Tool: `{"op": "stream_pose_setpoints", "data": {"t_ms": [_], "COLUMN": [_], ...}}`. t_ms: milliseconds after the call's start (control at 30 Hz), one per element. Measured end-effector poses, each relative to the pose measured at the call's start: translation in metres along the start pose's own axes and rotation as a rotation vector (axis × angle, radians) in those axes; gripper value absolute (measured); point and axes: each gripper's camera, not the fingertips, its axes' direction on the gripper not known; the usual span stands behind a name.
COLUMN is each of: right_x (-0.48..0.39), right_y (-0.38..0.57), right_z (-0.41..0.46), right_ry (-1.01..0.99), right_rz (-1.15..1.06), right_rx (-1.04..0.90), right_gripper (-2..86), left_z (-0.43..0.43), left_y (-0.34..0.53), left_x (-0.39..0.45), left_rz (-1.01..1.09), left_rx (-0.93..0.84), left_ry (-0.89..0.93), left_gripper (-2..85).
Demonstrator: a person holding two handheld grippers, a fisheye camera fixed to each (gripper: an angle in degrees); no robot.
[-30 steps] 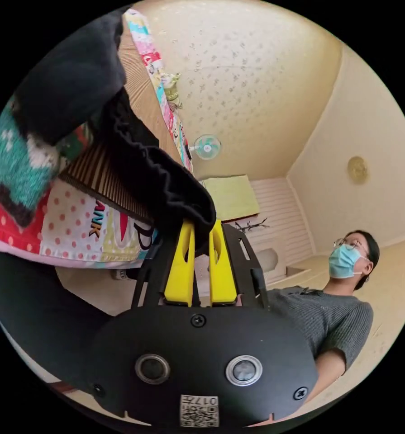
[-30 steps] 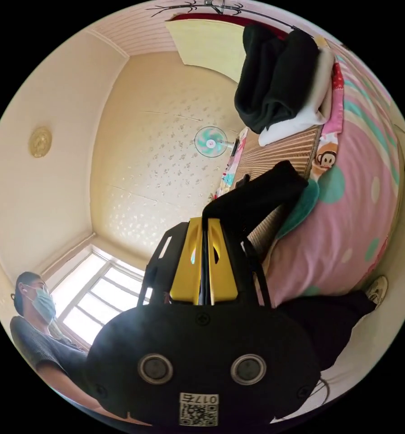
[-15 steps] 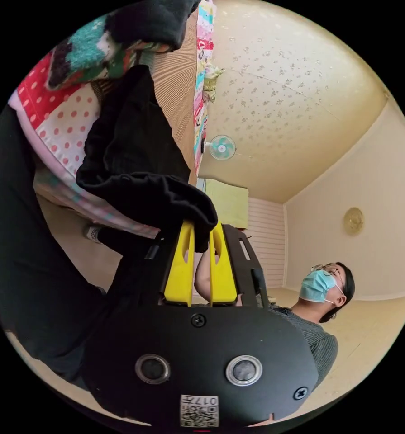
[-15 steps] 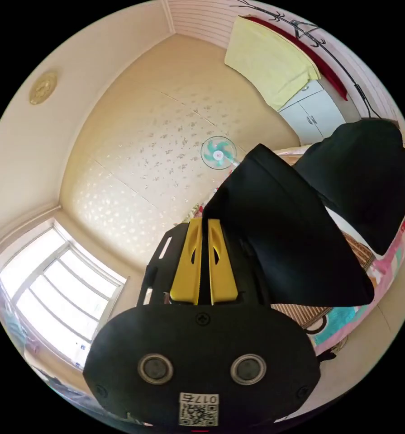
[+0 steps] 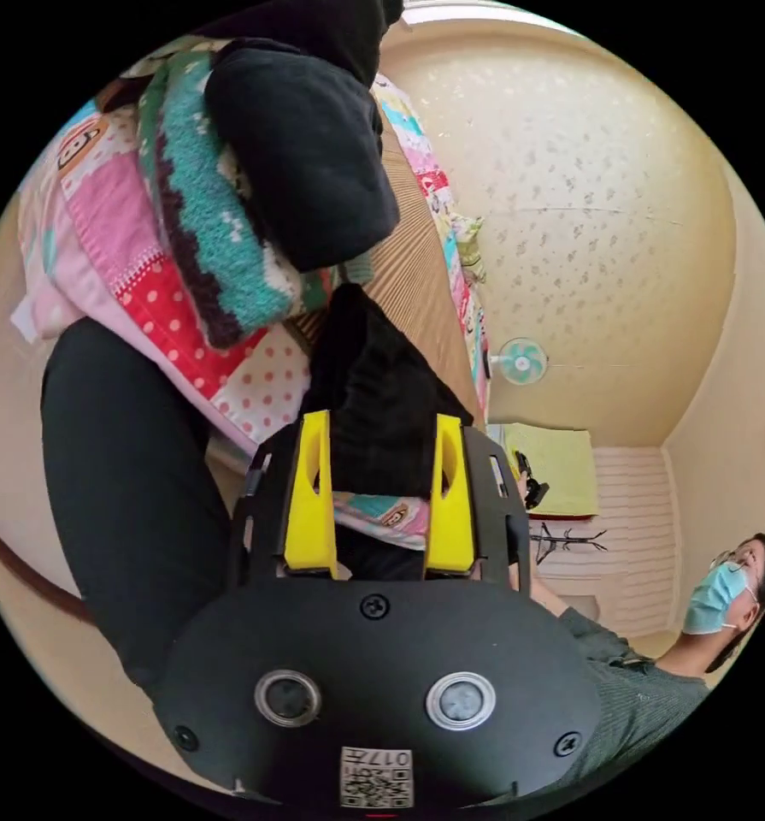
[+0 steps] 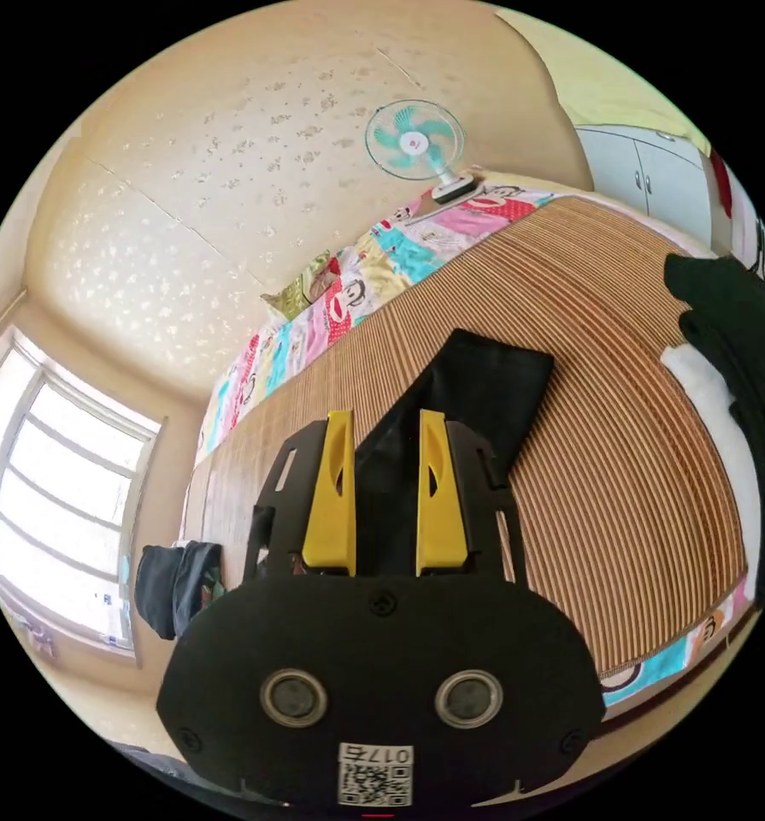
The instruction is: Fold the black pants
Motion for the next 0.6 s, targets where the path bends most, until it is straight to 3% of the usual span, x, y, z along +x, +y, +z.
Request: {"op": "stream_pose_setpoints", "data": {"t_ms": [133, 300, 367, 467, 600], "right_x": [0.078, 0.095, 0.078, 0.065, 0.065], "right_y": [0.062, 0.091, 0.089, 0.088, 0.118], "right_z": [0.056, 0.123, 0.144, 0.154, 0.130], "right_ry": [0.061, -0.187, -0.078, 0.005, 0.062], "right_rz": [0.178, 0.207, 0.160, 0.078, 0.069], "right_rx": [-0.123, -0.223, -0.283, -0.354, -0.322], "right_gripper": [13.9, 11.2, 5.9, 4.1, 3.5], "left_z": [0.047, 0.124, 0.139, 0.151, 0.135], "left_y": [0.018, 0.010, 0.003, -0.006, -0.015], "left_x": [-0.004, 0.025, 0.038, 0.063, 0.078], "left_rz": [0.007, 0.088, 0.146, 0.227, 0.268], "left_rx": [-0.082, -0.202, -0.260, -0.341, -0.248], "left_ry": [-0.122, -0.264, -0.249, -0.276, -0.257], "left_gripper": [18.3, 16.8, 10.9, 9.4, 8.8]}}
